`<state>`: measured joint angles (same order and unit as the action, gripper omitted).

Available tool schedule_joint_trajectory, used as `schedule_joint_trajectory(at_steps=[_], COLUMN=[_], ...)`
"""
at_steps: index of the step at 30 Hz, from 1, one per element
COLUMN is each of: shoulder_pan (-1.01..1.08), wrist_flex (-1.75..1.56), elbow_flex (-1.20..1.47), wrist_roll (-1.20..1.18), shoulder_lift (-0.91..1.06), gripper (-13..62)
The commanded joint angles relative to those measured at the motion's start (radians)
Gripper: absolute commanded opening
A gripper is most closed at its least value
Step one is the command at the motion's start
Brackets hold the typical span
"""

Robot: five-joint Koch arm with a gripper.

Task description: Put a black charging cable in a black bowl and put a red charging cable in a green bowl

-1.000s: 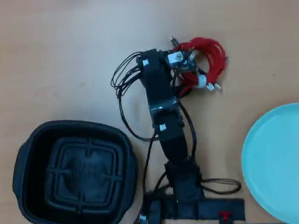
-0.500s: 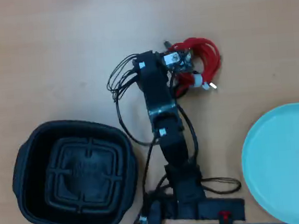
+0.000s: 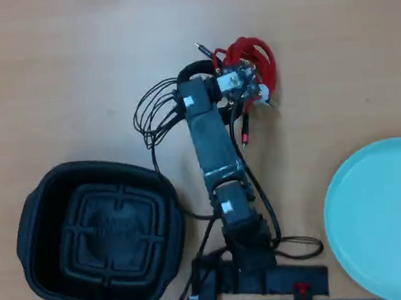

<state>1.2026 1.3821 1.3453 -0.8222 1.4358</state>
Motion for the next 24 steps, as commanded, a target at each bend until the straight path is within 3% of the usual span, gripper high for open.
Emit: schedule_joint_trajectory(at_steps=[1, 10, 24], shoulder_pan=[-0.008, -0.005, 0.023], wrist_flex=[-0.087, -0.130, -0.143], elbow_flex=[-0.074, -0.061, -0.032], wrist_roll=[0.021, 0.025, 0.025], shoulder_lift=[0.144, 0.316, 0.319], gripper=[-7.4, -7.4, -7.3])
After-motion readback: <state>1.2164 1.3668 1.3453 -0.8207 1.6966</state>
